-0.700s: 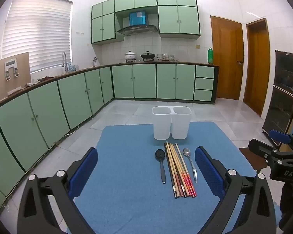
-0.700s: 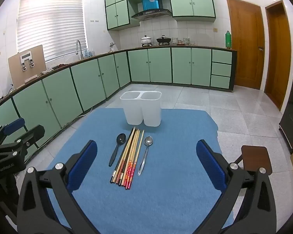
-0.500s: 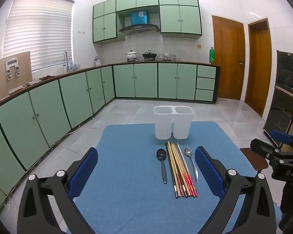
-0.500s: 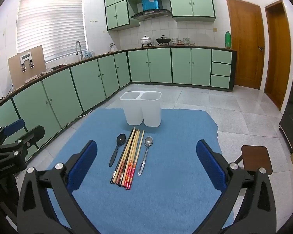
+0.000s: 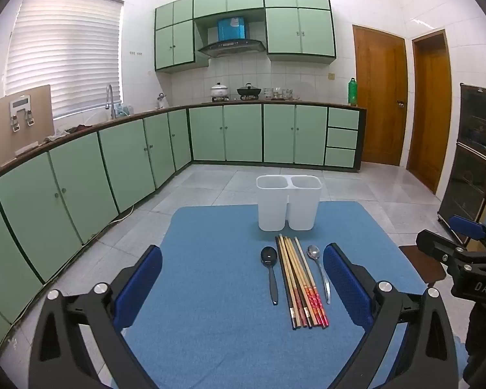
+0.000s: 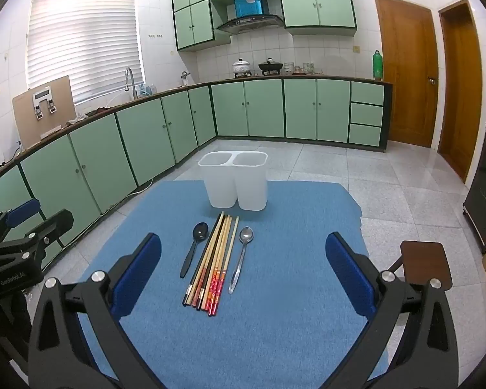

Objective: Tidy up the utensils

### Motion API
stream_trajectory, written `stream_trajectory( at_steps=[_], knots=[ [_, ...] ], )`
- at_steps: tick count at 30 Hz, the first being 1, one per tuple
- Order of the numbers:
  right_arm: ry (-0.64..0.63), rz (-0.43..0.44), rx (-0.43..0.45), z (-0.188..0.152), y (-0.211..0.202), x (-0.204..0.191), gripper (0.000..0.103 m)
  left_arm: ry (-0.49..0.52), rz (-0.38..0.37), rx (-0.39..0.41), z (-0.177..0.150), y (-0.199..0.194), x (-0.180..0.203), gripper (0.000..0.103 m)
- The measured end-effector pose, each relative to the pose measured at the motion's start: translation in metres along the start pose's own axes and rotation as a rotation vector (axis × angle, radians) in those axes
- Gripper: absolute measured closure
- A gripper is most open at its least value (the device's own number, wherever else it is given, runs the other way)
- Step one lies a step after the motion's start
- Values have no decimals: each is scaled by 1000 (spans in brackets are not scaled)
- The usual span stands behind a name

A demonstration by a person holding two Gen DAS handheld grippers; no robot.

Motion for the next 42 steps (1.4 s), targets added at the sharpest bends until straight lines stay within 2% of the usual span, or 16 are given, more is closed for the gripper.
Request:
stream_trajectory(
  at_steps=[42],
  knots=[
    [5,3,-5,-6,8,0,5,-2,1,-9,-9,-1,-13,6]
  ],
)
Point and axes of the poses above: each gripper's, at about its wrist camera, not at the fingertips, and y roughly the way its jaws point, x to its right, z to its top, the point moved 6 cm from there along y, roughly the way its jaws point, and after that the axes turned 6 degrees about x, right-handed, at the moved point
